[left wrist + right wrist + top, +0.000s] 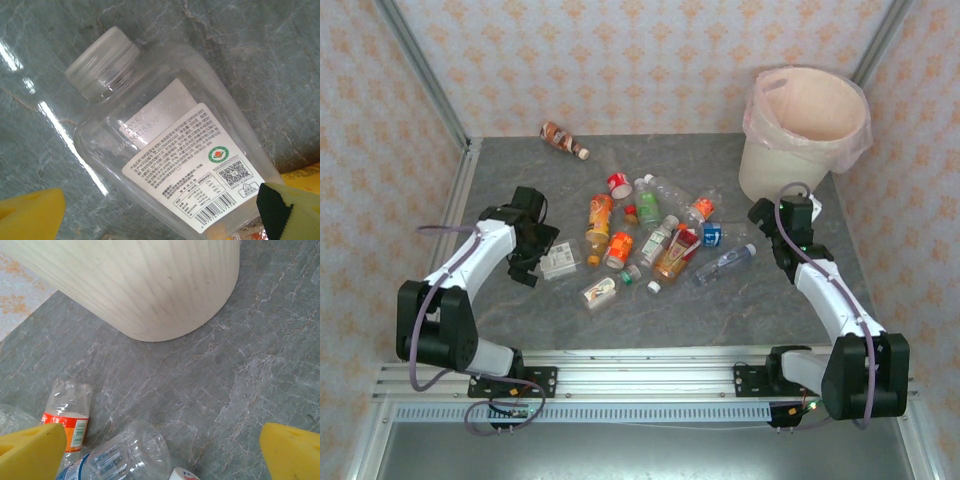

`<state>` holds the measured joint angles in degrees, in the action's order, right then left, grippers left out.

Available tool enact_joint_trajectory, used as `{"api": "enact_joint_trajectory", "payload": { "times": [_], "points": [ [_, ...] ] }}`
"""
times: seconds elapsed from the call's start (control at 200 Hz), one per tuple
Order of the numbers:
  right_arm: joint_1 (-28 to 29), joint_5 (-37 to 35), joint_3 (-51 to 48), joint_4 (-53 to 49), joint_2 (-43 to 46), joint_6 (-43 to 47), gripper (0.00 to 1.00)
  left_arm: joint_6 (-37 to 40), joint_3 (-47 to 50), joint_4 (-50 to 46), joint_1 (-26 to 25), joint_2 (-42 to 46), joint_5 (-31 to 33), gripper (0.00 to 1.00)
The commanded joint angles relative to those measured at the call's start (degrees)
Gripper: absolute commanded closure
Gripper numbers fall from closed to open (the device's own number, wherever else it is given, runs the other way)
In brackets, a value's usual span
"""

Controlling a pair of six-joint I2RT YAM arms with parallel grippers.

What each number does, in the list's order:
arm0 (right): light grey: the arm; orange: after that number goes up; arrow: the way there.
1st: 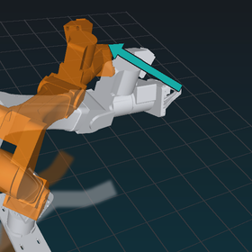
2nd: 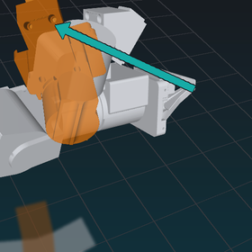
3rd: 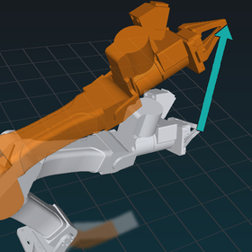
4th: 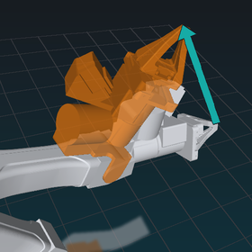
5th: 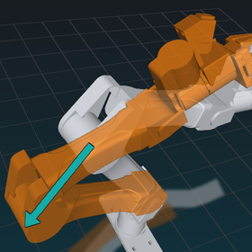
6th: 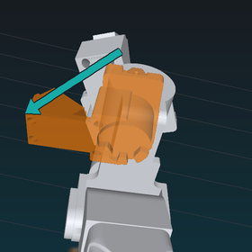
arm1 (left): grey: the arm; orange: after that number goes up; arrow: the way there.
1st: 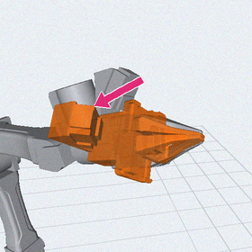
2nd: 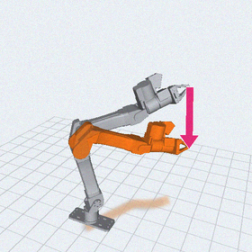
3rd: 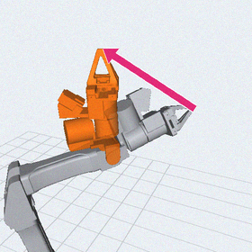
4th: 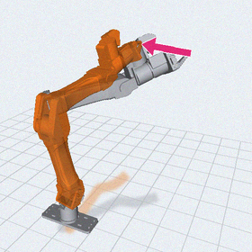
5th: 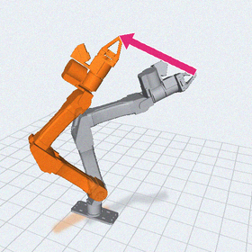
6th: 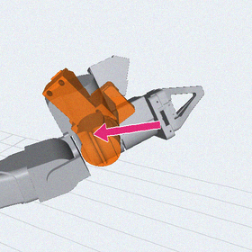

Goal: Put the plastic bottles in the bin

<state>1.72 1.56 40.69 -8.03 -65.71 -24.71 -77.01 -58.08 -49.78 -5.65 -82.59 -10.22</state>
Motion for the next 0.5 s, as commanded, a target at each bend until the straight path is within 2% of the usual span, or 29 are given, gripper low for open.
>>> {"api": "enact_joint_trajectory", "payload": {
  "times": [0.0, 0.085, 0.245, 0.495],
  "points": [
    [0.06, -0.08, 0.74, -1.45, 0.76, 0.25, 0.01, -7.52, 0.81, 1.39, -0.19, -1.08, -1.91, 0.0],
    [0.11, -0.68, 0.45, -1.95, 0.76, 1.05, 0.01, -11.98, 1.7, 4.44, -0.2, -1.36, -1.0, 0.0],
    [0.04, -0.67, -0.1, -2.66, 0.94, 2.36, 0.0, -14.24, -0.17, 4.04, -0.15, -1.97, 6.9, 0.0],
    [0.04, -0.62, -0.1, -3.22, 0.76, 3.05, 0.0, -16.51, 0.04, 4.53, -0.06, -6.61, 7.89, 0.0]
  ]
}}
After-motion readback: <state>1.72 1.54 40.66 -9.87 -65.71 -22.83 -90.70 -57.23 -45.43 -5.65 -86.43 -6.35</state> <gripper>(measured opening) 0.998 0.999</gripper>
